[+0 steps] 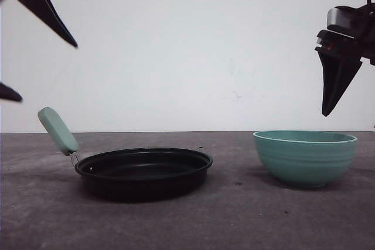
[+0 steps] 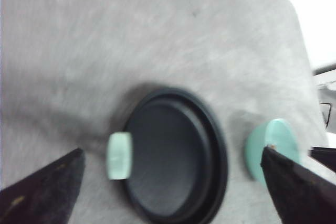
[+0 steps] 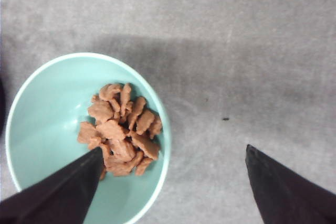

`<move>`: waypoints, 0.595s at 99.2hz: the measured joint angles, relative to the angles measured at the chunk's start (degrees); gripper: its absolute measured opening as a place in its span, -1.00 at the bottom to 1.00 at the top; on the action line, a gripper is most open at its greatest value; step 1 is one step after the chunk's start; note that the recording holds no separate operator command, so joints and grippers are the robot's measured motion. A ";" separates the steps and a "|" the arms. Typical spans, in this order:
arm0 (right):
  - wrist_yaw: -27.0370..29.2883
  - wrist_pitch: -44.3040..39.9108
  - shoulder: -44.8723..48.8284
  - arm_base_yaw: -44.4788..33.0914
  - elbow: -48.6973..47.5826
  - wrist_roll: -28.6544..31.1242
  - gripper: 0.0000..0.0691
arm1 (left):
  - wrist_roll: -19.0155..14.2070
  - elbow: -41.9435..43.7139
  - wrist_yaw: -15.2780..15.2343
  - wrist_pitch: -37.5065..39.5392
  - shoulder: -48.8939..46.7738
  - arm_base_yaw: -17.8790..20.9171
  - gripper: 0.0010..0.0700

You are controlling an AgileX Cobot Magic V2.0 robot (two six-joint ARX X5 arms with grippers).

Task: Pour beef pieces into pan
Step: 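Lower left gripper to the pan's green handle, right gripper toward the bowl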

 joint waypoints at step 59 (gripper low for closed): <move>-3.02 -2.78 0.42 1.03 0.00 -2.73 0.54 | -11.30 -0.09 0.17 10.58 23.39 -2.32 0.09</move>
